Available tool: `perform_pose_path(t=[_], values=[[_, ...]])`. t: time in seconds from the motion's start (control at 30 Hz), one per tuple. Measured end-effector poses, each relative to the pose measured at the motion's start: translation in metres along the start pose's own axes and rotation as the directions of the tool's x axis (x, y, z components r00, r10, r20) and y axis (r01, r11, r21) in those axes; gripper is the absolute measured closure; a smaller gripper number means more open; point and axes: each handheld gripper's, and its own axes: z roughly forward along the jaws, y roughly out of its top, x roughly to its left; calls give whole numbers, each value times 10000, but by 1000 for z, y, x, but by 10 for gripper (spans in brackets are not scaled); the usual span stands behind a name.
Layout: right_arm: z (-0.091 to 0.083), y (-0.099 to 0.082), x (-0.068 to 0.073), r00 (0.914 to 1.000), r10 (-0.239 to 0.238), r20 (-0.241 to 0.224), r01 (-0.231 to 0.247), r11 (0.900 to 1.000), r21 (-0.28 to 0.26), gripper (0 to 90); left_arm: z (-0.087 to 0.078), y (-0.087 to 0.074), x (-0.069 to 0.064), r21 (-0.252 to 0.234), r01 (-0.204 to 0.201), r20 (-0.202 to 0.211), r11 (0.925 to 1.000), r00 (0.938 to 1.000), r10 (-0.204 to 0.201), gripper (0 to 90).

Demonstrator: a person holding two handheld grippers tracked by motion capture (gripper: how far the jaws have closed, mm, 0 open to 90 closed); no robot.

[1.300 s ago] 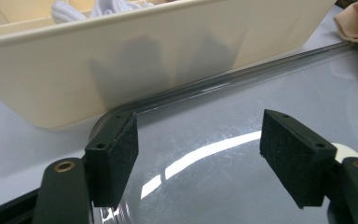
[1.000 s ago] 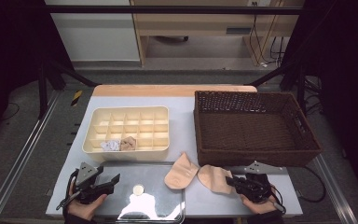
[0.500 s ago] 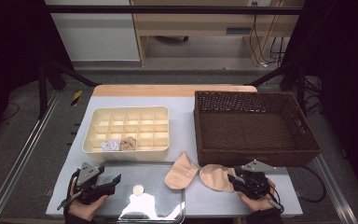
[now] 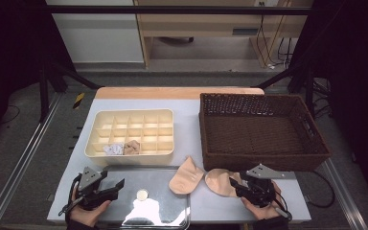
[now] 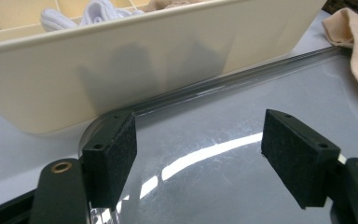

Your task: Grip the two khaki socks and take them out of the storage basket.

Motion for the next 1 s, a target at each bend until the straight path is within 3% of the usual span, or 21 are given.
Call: perform_pose_path(t=[0.17, 0.33, 0.5, 0.67, 1.0], values=[[1, 2, 7, 9995, -321, 64, 322, 9994, -150, 601, 0, 0, 0, -37, 49, -17, 10000, 10000, -49, 267], [1, 12, 25, 9965, -733, -406, 713, 9962, -499, 657, -1, 1, 1, -75, 72, 11, 9999, 10000, -72, 271], [11, 22, 49, 9846, -1291, -1180, 1225, 9905, -620, 712, -2, 1, 0, -83, 99, 99, 9999, 9999, -98, 294], [25, 28, 69, 9681, -1500, -2009, 1467, 9887, -312, 744, -3, 2, 0, -129, 135, 167, 9998, 9998, -133, 310], [51, 40, 111, 9362, -2120, -2803, 2204, 9754, -14, 742, -6, 6, -1, -289, 274, 268, 9992, 9993, -266, 340]])
